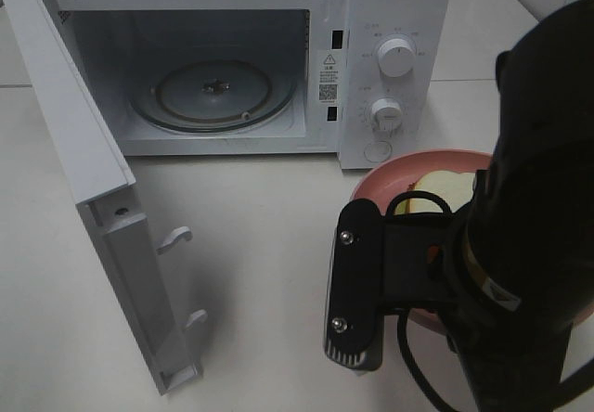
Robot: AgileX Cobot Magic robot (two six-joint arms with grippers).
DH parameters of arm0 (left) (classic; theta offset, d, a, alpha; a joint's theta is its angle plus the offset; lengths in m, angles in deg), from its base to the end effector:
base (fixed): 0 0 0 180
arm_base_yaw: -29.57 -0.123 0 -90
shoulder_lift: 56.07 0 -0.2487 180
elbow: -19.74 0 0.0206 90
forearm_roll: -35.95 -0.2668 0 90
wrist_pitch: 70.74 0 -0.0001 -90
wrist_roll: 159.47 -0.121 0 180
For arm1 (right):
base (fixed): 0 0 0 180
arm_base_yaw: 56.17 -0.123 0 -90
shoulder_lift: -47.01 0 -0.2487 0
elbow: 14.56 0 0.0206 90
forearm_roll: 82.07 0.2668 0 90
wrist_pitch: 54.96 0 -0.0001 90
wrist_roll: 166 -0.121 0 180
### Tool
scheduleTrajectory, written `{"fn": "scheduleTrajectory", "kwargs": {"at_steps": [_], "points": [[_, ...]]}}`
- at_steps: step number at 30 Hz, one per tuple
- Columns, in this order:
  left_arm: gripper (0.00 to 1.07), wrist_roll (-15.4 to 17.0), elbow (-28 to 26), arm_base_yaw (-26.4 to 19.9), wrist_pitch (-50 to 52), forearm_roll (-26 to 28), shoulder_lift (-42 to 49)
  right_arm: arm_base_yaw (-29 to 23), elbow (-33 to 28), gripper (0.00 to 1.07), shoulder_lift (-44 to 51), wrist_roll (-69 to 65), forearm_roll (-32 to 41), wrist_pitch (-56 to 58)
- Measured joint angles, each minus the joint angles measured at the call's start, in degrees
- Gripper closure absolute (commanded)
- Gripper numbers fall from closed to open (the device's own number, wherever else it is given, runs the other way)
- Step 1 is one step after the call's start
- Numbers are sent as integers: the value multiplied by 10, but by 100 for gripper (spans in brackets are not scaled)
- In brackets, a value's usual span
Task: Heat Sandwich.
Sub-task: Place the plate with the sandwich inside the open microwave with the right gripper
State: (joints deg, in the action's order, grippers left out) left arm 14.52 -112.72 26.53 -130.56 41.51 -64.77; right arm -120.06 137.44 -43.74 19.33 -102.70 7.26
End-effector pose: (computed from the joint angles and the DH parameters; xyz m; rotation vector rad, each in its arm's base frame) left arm 0.0733 -0.0063 0.2732 0.0560 2.0211 -0.0158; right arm 0.1431 0.2063 0.1465 -1.8914 2.2916 -0.4262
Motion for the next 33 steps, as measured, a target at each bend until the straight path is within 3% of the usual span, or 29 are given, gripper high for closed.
{"fn": "scheduleTrajectory", "kwargs": {"at_steps": [13,25,33], "points": [[5,0,0,0,0,0,0,0,0,104,0,206,-2,-32],[5,0,0,0,0,0,0,1,-2,106,0,297,11,-101],[5,0,0,0,0,0,0,45,-2,107,0,385,28,-142]]}}
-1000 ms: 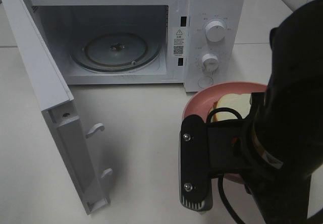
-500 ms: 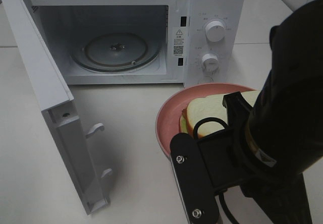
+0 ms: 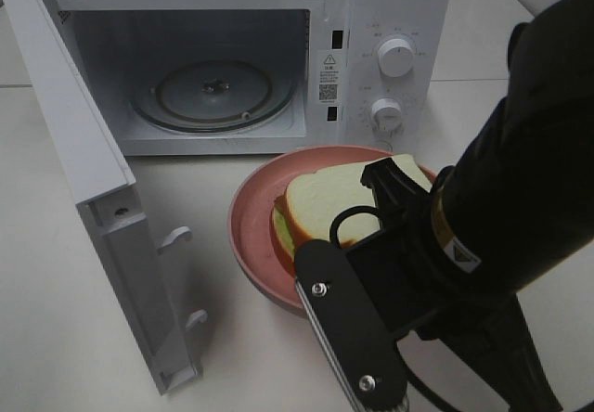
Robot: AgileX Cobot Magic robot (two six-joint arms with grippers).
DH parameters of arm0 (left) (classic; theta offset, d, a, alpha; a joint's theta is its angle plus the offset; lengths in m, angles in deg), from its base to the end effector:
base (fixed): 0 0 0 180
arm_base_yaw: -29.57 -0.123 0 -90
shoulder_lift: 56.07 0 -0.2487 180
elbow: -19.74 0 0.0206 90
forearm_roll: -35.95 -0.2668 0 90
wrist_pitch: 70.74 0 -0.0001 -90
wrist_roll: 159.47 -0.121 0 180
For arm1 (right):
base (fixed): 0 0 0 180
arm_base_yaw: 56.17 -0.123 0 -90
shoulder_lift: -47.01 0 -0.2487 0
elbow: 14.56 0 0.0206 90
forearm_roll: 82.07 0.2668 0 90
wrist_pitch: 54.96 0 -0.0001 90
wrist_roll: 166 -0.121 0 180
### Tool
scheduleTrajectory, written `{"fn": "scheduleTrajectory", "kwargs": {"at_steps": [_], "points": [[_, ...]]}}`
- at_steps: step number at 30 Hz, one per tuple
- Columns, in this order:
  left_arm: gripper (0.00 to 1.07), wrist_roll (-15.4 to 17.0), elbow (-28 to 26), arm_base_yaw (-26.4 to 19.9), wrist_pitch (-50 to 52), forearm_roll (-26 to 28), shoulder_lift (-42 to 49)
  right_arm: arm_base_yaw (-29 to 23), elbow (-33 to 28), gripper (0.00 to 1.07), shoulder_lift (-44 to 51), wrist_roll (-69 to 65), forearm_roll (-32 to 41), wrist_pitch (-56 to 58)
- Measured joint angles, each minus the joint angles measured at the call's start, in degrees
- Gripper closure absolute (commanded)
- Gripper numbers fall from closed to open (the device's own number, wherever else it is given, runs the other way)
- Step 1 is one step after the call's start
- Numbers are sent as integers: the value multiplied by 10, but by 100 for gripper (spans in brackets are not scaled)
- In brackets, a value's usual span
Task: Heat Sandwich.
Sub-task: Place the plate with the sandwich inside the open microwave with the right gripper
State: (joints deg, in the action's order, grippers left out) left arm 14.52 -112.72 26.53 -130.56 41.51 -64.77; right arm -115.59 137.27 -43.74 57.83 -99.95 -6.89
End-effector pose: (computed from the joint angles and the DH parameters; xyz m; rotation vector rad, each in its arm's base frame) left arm 0.0733 -0.0063 0.2732 0.0560 2.0211 -0.0158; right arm 0.1642 0.2235 0.1466 -2.4008 1.5669 -0.3208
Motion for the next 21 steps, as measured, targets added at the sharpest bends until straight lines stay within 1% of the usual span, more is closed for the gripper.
{"fn": "scheduleTrajectory", "kwargs": {"at_steps": [2,4,7,8,12,14,15,17,19,21], "points": [[5,0,0,0,0,0,0,23,0,107,0,45,4,-15],[5,0,0,0,0,0,0,29,0,107,0,57,7,-22],[5,0,0,0,0,0,0,57,0,107,0,133,27,-46],[5,0,0,0,0,0,0,57,0,107,0,133,27,-46],[5,0,0,0,0,0,0,93,0,107,0,245,66,-62],[5,0,0,0,0,0,0,99,0,107,0,264,72,-62],[5,0,0,0,0,0,0,115,0,107,0,305,78,-62],[5,0,0,0,0,0,0,121,0,107,0,319,80,-62],[5,0,0,0,0,0,0,147,0,107,0,352,82,-65],[5,0,0,0,0,0,0,159,0,107,0,356,81,-73]]}}
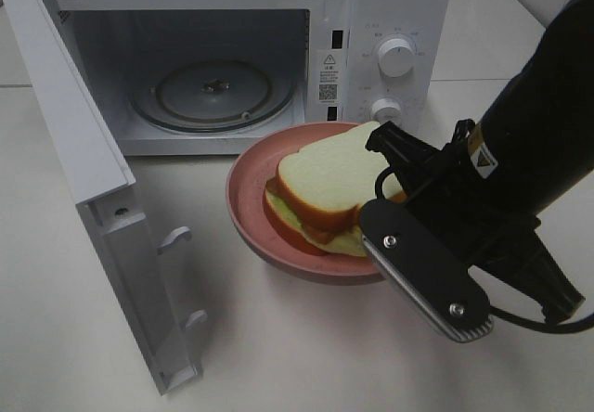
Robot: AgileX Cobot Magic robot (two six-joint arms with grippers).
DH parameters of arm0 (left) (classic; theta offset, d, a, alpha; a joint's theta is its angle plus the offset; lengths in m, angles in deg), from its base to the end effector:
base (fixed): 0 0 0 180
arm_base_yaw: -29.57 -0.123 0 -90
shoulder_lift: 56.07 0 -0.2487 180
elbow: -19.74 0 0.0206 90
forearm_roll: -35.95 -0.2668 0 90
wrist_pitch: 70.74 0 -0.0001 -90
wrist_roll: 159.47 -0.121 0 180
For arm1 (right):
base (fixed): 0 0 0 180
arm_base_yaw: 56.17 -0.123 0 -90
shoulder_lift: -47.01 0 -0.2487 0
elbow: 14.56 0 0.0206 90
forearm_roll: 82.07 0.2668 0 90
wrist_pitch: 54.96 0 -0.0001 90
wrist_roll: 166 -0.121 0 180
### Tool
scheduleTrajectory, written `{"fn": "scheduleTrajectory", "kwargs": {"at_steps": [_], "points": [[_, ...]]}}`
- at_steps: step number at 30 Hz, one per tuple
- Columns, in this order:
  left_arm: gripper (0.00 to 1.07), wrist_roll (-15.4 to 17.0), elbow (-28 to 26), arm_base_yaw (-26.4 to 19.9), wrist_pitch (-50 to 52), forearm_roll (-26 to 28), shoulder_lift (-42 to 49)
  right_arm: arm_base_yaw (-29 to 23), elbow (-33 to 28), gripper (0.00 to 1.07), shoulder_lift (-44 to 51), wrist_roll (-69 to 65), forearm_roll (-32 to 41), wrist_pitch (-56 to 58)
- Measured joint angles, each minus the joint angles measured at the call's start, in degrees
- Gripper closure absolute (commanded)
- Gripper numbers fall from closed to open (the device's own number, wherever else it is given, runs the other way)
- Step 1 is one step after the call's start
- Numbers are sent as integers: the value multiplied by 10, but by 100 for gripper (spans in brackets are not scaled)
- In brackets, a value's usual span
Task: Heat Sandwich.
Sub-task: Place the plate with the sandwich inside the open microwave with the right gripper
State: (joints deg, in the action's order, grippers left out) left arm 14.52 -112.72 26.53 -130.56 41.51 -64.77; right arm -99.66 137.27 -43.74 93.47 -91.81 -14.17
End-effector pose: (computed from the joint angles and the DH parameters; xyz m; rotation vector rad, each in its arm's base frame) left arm 0.0733 -0.0063 0.2732 0.0560 2.0211 -0.0158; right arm 0.2190 0.1893 0.1482 -2.5542 1.2127 -0.3365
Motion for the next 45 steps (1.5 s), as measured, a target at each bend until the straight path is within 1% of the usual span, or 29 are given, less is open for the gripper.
{"fn": "scheduleTrajectory", "kwargs": {"at_steps": [4,15,24,28,34,38,45], "points": [[5,0,0,0,0,0,0,12,0,107,0,11,0,-10],[5,0,0,0,0,0,0,12,0,107,-1,56,15,-21],[5,0,0,0,0,0,0,12,9,107,-37,59,19,-40],[5,0,0,0,0,0,0,12,45,107,-68,59,21,-47],[5,0,0,0,0,0,0,12,73,107,-101,60,21,-48],[5,0,0,0,0,0,0,12,108,107,-130,60,22,-48],[5,0,0,0,0,0,0,12,148,107,-162,60,22,-49]]}}
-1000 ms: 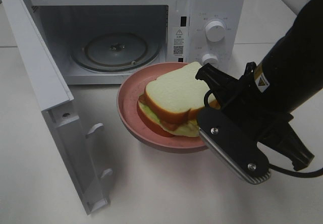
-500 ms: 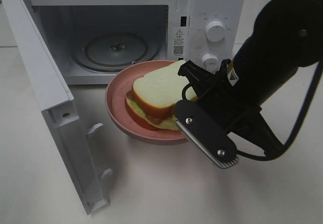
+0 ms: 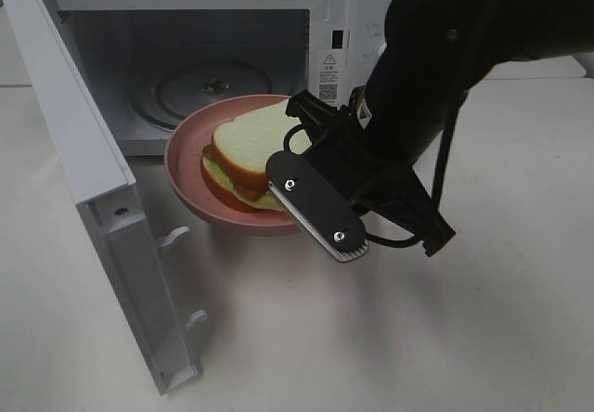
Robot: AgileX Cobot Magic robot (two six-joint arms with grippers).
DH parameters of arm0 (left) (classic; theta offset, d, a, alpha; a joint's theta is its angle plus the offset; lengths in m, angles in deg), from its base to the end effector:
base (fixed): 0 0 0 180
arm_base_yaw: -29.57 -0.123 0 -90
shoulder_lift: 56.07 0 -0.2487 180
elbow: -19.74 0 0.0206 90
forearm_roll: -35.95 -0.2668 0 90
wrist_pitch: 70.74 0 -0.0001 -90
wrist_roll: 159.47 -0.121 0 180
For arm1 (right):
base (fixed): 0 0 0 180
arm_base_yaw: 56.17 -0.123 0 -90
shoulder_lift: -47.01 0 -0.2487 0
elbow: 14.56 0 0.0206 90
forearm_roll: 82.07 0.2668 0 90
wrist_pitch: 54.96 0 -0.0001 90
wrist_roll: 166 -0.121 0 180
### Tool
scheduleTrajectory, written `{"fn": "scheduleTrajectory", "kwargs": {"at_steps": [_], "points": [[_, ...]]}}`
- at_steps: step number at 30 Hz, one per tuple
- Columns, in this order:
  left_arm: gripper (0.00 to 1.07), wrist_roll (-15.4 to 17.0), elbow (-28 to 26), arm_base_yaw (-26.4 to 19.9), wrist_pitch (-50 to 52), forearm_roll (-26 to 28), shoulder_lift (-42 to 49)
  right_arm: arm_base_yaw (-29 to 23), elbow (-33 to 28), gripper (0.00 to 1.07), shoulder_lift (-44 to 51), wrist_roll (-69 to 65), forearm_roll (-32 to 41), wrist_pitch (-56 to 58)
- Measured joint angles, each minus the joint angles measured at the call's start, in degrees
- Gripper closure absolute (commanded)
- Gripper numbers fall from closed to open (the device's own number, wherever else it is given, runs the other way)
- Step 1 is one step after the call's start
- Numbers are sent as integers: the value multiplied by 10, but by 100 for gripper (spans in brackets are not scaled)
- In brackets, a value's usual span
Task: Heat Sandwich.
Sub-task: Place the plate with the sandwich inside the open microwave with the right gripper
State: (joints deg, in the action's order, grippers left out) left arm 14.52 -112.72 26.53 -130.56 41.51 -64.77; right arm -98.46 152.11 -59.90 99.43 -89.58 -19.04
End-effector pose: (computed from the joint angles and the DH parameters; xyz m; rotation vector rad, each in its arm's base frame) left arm 0.0733 -0.0063 0.2732 0.0560 2.0211 -0.0158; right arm 0.2743 0.2369 0.1342 -2.5400 1.1077 -0.3428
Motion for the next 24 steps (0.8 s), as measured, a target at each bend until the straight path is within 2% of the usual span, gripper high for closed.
{"fn": "scheduleTrajectory", "kwargs": {"at_steps": [14,24], "points": [[5,0,0,0,0,0,0,0,86,107,-75,-1,2,6],[5,0,0,0,0,0,0,0,184,107,-140,-7,2,48]]}}
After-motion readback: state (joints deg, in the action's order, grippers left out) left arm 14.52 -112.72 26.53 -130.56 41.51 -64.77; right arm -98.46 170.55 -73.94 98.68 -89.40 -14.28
